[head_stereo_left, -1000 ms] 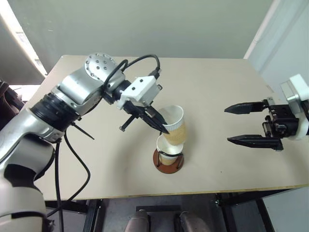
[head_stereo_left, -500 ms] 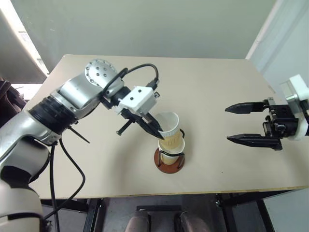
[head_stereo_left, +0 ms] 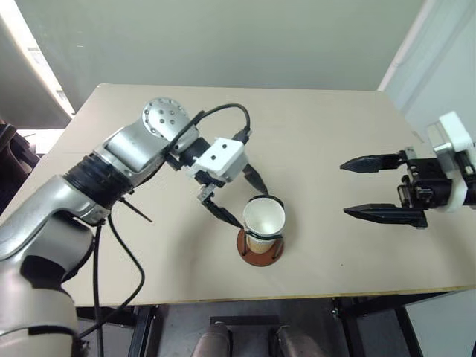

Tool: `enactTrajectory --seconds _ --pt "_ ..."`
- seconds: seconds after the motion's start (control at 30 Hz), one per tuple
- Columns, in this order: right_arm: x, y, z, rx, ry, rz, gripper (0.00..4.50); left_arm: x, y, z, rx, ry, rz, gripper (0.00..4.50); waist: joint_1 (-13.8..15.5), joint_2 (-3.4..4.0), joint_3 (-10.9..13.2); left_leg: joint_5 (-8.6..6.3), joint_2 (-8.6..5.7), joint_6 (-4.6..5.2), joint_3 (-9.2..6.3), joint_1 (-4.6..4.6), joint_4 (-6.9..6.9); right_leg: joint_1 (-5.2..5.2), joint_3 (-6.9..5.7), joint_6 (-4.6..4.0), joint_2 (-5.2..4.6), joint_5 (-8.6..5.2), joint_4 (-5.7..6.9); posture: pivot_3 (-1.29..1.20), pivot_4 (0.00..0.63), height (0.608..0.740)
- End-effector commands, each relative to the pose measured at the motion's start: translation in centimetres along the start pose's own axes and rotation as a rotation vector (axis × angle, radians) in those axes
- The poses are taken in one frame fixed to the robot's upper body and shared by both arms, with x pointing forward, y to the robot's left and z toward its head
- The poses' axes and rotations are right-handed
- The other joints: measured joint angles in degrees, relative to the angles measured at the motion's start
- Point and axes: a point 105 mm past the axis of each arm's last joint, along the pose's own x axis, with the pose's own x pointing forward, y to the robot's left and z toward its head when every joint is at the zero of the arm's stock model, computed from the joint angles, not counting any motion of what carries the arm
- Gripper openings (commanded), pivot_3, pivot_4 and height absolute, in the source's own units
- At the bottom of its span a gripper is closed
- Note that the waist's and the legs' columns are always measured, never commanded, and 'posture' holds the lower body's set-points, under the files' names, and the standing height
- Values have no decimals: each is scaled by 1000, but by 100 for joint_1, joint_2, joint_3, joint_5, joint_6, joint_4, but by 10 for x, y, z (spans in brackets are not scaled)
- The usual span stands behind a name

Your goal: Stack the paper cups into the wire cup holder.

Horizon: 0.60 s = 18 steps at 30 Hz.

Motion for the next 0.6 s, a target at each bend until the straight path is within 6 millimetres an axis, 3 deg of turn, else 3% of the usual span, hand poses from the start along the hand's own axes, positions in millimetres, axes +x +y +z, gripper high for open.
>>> enactTrajectory --seconds 0.03,0.13,0.23,0.33,0.47,0.6 --pt "13 -3 -4 -3 -17 66 4500 -37 -2 -8 -104 -31 222 4480 -84 8 -5 1 1 -2 1 1 -3 0 1 1 3 0 -1 0 150 740" --pt "14 -12 -16 28 -3 71 4500 -55 -31 -31 -293 -61 319 4480 -184 22 -9 25 4 -44 12 14 -18 -3 14 0 8 0 -1 0 150 740" --pt "7 -23 -26 79 -2 77 4500 -77 -80 -52 -528 -111 424 4480 -217 24 -7 38 6 -67 21 8 -35 -26 32 0 10 0 1 0 150 740" --pt "-7 -33 -39 126 40 66 4500 -84 -122 -63 -697 -96 496 4480 -209 21 -7 40 7 -69 32 -1 -44 -40 46 0 10 -1 -2 0 150 740" --pt "-32 -44 -56 168 113 -11 4500 -86 -153 -67 -788 -63 595 4480 -74 20 -8 35 2 -59 36 -2 -36 -36 61 -3 8 -4 3 0 150 740" --pt "-52 -47 -51 159 124 -56 4500 -93 -169 -53 -801 -49 674 4480 -63 20 -8 8 1 -13 41 0 -27 -35 67 -21 8 -4 13 0 150 740"
